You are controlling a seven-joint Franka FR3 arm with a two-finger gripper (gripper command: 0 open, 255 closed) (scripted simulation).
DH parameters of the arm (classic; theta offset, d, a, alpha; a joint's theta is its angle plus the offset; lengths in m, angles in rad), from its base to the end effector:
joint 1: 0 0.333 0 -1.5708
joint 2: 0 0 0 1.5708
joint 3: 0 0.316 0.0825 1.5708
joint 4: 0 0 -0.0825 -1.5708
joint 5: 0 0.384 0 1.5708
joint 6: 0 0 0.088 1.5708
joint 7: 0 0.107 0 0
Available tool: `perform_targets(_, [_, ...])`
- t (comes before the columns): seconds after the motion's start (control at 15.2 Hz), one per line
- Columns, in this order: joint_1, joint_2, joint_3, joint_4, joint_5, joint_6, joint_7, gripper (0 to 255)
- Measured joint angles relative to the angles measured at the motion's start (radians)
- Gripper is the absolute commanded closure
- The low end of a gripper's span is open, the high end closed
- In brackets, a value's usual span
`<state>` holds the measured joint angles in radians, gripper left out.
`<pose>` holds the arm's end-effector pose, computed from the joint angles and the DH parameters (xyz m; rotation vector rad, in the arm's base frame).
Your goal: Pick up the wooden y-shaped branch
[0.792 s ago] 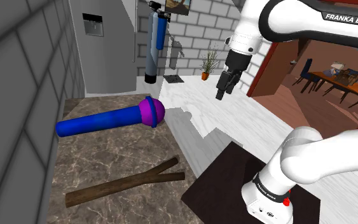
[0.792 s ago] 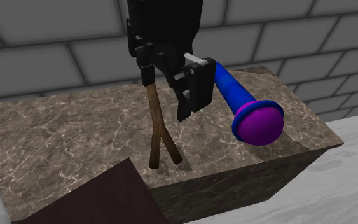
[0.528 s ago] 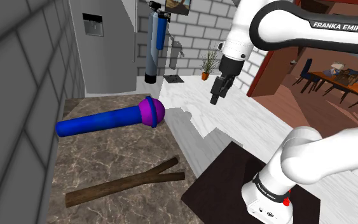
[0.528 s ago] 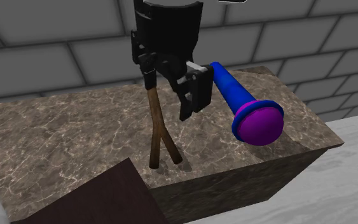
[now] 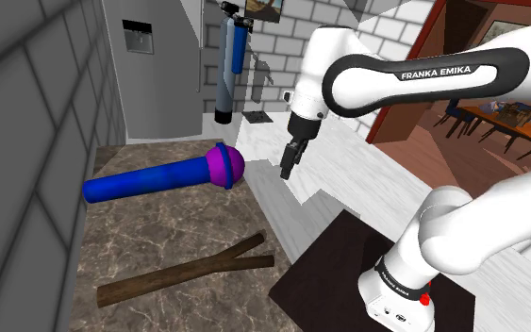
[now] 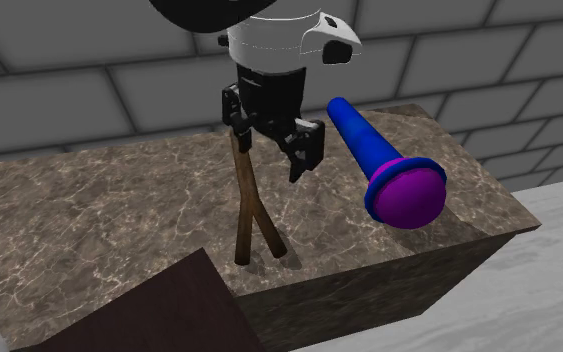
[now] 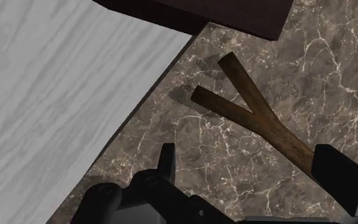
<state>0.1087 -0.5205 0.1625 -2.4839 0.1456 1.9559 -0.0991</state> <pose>0.3719 0.1160 0.4670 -3.0553 -0.4509 0.0231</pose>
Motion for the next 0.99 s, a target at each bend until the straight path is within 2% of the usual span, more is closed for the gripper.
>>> perform_targets(0.53, [0.055, 0.246, 0.072, -0.001, -0.019, 0.258, -0.078, 0])
perform_targets(0.99, [0.093, 0.497, 0.134, 0.067, -0.101, 0.447, -0.099, 0])
